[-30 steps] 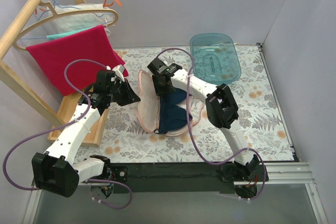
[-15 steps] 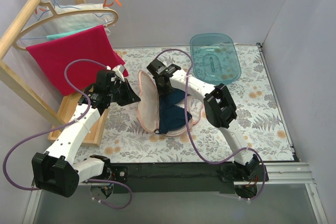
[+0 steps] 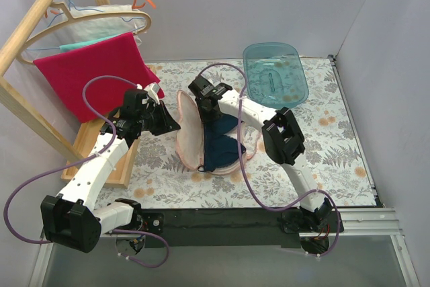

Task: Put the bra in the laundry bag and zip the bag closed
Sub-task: Close the laundry bag at the center of the board.

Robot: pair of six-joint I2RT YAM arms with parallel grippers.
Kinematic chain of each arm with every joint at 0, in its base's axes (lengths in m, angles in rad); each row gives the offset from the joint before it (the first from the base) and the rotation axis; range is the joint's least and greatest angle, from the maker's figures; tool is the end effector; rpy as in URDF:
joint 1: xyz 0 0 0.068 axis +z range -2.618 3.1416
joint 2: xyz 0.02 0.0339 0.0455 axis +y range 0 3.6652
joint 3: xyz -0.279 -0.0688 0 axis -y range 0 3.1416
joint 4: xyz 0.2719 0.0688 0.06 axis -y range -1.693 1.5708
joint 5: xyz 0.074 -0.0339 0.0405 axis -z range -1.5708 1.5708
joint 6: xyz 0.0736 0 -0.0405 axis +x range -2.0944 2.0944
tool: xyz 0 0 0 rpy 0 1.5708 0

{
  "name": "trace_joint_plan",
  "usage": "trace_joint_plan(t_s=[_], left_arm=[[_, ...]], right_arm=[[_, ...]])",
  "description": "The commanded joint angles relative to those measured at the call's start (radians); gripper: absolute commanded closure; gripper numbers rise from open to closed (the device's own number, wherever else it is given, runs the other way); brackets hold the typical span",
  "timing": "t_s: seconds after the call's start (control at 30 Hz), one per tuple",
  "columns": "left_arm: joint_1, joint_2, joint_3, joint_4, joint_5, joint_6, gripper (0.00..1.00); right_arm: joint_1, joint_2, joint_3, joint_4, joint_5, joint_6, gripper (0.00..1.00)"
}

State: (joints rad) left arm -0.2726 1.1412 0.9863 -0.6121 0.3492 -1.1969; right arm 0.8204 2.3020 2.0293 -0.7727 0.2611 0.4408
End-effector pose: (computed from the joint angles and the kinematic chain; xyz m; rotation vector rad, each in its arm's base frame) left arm 0.2675 -0.1009 0.2851 -0.9708 2.3798 -1.0658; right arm 0.3938 0.3945 0.1802 -0.3949 2.5356 0.1347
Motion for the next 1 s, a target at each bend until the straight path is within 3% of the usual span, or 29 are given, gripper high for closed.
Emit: trace_joint_plan(t_s=[0.0,0.07,0.23,0.47,0.73,0.97], left_arm=[[-0.005,0.008,0.031,0.018,0.034,0.005,1.00],[-0.005,0.020,0.041,0.020,0.046,0.007,1.00],[-0.010,0.040,0.074,0.031,0.066,0.016,1.00],[-0.069,0.110,0.159,0.063,0.086,-0.001,1.00],[-0.284,0.290,0.291,0.094,0.014,-0.036,1.00],[-0.382,0.391,0.344,0.100,-0.015,-0.044,1.00]], right_arm=[[0.005,-0.154,-0.079,0.024,0.061,0.004,0.54],[0.000,-0.232,-0.113,0.024,0.111,0.018,0.47],[-0.032,-0.438,-0.326,0.039,0.179,0.065,0.43],[-0.157,-0.768,-0.668,0.102,0.093,0.102,0.42],[-0.216,-0.909,-0.969,0.139,-0.011,0.145,0.42],[-0.247,-0.949,-1.142,0.211,-0.042,0.210,0.42]])
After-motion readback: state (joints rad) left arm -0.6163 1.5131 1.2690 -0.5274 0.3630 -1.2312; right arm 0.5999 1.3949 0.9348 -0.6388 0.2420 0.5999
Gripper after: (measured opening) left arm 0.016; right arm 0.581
